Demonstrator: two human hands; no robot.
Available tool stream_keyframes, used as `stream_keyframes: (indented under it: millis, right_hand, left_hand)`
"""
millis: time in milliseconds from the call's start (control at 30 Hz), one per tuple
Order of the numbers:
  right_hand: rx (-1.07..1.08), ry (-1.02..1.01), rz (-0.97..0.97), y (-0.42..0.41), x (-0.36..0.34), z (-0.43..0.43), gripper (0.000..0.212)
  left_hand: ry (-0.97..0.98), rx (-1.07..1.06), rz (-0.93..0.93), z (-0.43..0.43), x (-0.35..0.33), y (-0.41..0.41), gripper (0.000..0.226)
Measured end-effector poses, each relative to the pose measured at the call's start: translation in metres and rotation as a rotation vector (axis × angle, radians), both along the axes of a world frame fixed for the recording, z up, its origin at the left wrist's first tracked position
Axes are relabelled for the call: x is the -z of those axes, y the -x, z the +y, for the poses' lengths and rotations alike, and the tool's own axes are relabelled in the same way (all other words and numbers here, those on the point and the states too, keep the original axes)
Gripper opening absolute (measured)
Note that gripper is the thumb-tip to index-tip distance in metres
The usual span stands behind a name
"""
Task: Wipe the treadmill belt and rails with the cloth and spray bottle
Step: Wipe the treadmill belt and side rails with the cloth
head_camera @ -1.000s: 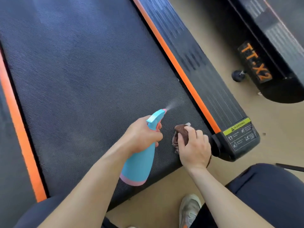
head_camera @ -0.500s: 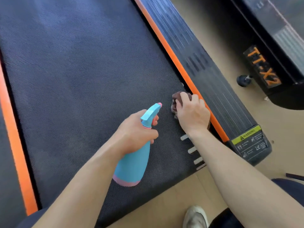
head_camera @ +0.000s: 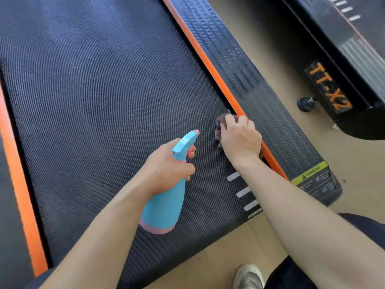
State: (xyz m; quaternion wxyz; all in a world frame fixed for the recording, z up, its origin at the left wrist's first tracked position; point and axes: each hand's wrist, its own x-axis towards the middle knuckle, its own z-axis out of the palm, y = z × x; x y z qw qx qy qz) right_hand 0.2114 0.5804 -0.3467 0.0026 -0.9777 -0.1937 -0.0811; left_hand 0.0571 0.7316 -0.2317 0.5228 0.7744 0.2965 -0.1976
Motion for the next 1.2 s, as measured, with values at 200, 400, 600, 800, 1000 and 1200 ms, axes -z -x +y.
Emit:
stream_keyframes:
  millis: [200, 400, 600, 800, 1000, 1200]
  right_hand:
    - [-0.183, -0.031, 0.028, 0.052, 0.003, -0.055, 0.023]
    - [-0.141, -0.068, -0.024, -0.028, 0.012, 0.026, 0.025]
    - [-0.217, -0.165, 0.032, 0.043, 0.007, -0.014, 0.027]
    - [-0.411, -0.173, 0.097, 0.063, 0.010, -0.030, 0.027]
    - [-0.226, -0.201, 0.115, 0.011, 0.019, 0.054, 0.028]
    - [-0.219, -0.207, 0.173, 0.036, 0.011, 0.024, 0.034]
  left_hand:
    - [0.001, 0.032, 0.041, -0.001, 0.006, -0.003, 0.038]
    - [-0.042, 0.021, 0.041, 0.002, 0.006, 0.000, 0.043]
    - [-0.049, 0.011, 0.022, -0.002, 0.003, 0.002, 0.044]
    - [-0.053, -0.011, 0.001, 0.000, 0.001, -0.002, 0.037]
    - [-0.044, -0.080, -0.040, 0.003, 0.002, 0.001, 0.034]
    - [-0.059, -0.132, 0.007, -0.024, -0.012, 0.029, 0.047]
